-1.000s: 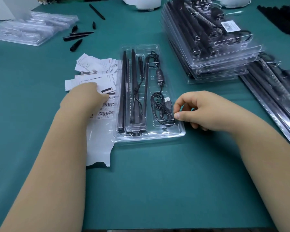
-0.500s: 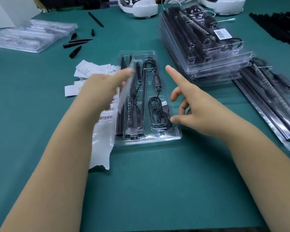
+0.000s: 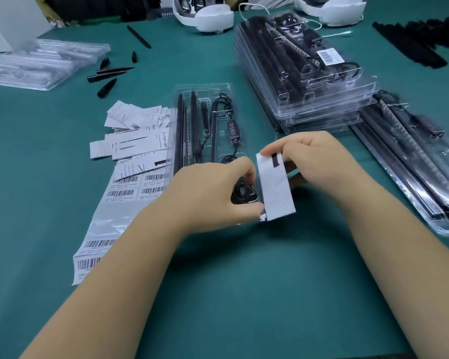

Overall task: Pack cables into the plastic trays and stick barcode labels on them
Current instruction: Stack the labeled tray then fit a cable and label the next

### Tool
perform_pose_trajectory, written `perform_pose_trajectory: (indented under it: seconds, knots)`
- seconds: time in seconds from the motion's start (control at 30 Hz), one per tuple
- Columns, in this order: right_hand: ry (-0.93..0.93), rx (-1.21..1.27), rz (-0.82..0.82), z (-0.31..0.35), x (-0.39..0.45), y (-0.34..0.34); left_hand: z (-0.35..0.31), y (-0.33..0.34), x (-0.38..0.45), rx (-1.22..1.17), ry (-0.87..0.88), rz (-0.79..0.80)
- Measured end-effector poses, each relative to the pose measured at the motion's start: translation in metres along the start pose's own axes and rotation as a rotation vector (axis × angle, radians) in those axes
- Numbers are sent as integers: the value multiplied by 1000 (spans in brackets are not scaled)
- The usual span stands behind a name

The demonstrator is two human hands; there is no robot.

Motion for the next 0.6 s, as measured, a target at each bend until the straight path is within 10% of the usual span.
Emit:
perform_pose_trajectory:
  seconds: [0.27,0.6]
  knots:
    - [51,201,-8,-2,-1,-3,1,1,4,55,4,9]
    - [251,-362,113,-16,1,-10,5,0,5,-50,62,5]
Point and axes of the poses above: each hand's wrist, its own x-axis towards the middle knuckle, its own y-axis out of the palm, z = x × y, the point moved 3 cm from there along x, towards the middle knuckle, and after that the axes turned 13 degrees about z, right-handed, at the moved point
